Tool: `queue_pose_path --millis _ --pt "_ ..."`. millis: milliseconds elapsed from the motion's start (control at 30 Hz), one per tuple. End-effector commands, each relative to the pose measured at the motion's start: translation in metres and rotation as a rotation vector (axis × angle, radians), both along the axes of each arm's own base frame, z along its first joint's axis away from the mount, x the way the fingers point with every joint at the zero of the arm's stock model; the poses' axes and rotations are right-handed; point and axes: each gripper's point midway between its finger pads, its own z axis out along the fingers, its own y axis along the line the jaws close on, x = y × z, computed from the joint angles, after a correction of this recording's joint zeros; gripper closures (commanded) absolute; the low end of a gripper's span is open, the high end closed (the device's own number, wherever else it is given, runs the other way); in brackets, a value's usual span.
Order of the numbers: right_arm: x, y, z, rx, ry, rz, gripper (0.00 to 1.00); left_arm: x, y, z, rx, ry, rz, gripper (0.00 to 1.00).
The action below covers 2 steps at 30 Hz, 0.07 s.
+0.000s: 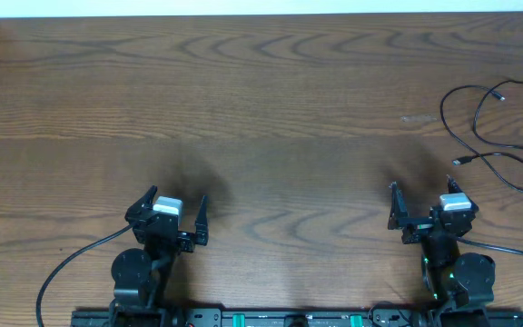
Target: Untangle cables
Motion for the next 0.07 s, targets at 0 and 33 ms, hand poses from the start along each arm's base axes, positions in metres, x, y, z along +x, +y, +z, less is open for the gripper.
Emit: queue_pose_path --millis 0,33 --pt "0.0002 -0.0005 -0.0015 -0.012 -0.004 -0.005 0.01 0.0005 0.0025 -0.012 0.01 0.023 0.013 0.02" --pt "0.0002 -0.0005 -0.0015 -0.012 -0.004 -0.005 0.01 0.0005 0.0025 -0.012 0.01 0.023 0.013 0.02"
